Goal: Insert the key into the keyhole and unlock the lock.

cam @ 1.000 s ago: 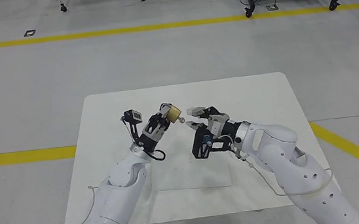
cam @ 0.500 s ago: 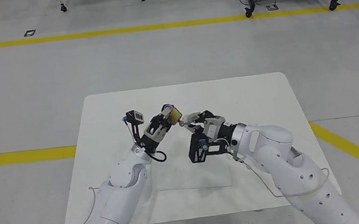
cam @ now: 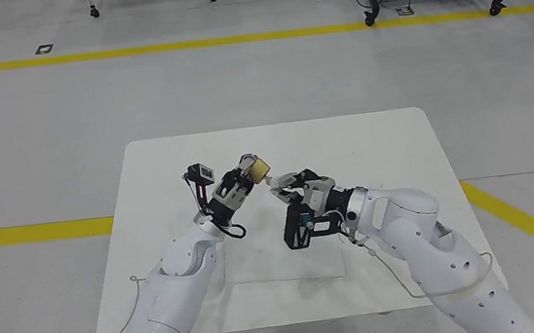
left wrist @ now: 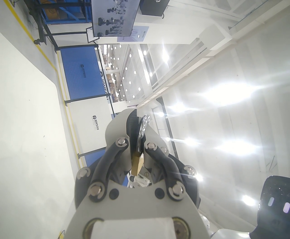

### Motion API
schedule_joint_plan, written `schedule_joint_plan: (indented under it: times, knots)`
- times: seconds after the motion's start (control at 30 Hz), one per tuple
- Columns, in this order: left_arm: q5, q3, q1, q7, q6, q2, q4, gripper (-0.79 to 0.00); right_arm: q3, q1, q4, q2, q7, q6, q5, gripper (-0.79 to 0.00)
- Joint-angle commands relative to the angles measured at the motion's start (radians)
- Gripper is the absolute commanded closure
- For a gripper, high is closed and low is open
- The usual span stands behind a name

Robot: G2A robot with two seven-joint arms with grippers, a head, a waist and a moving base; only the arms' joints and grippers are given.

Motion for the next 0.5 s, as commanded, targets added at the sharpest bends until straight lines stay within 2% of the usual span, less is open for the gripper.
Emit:
schedule_joint_plan:
  times: [0.0,0.2,0.33,0.47]
  knots:
    - [-0.004,-0.002,-0.003,-0.002,0.005,-0.001,0.005,0.0,0.0,0.0,0.0,0.001,-0.011,-0.02,0.009,0.0]
    - [0.016,-0.012,-0.01,0.01,-0.016,-0.003,0.019,0.0,0.024,-0.001,0.008,0.007,-0.039,-0.104,0.051,0.0]
    - [0.032,-0.009,-0.01,0.005,-0.027,-0.005,0.018,0.0,0.026,0.015,0.024,0.01,-0.011,-0.172,0.06,0.0]
    - [0.047,-0.01,-0.007,-0.002,-0.045,-0.006,0.016,0.0,0.018,0.038,0.04,0.007,0.014,-0.187,0.077,0.0]
